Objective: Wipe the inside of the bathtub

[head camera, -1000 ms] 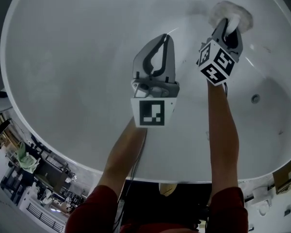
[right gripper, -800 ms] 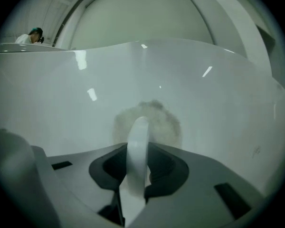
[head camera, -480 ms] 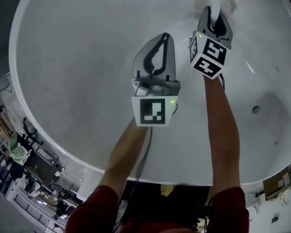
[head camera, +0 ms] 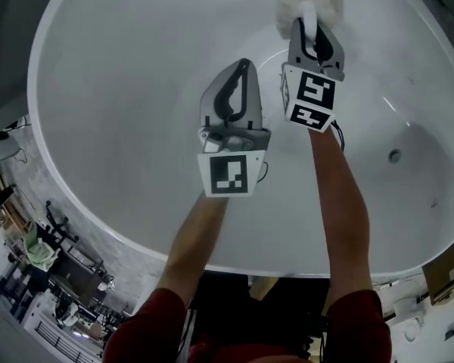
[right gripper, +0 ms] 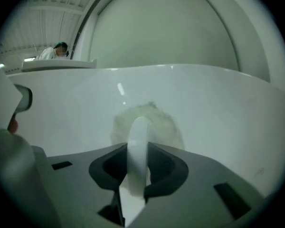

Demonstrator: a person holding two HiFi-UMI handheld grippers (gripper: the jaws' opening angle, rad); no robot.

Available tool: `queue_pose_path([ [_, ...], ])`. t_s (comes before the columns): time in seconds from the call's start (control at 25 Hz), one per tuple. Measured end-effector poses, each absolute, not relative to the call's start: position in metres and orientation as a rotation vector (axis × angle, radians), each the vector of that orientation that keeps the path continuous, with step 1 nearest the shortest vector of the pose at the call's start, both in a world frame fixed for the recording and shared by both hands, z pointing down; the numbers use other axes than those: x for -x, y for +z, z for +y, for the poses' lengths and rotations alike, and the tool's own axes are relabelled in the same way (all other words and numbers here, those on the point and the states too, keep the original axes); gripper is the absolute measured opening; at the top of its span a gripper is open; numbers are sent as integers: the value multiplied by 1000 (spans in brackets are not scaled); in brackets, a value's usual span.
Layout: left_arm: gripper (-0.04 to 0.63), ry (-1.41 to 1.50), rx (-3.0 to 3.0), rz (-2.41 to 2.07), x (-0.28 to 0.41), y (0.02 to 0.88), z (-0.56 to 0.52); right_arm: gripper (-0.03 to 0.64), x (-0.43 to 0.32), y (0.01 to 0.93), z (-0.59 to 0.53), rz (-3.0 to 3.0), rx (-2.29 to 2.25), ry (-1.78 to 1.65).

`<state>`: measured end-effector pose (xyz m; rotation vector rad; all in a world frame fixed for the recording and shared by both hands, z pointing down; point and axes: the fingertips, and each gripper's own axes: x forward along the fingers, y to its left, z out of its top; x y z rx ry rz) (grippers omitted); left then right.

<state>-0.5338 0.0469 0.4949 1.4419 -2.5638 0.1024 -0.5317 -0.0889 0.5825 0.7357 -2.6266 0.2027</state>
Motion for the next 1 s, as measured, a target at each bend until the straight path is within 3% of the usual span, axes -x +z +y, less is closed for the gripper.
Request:
queue_pose_path([
  [0.24, 15, 113, -1582, -2533, 462, 453, -13, 94, 417, 512, -119, -2682, -914, 275],
  [0.52, 15, 111, -1811, -2419, 320, 413, -103, 94, 227, 446, -178, -2656, -1157, 165],
  [1.0, 15, 75, -2149, -2154, 77, 387, -247, 94, -49, 436, -274, -2422, -1603, 296],
])
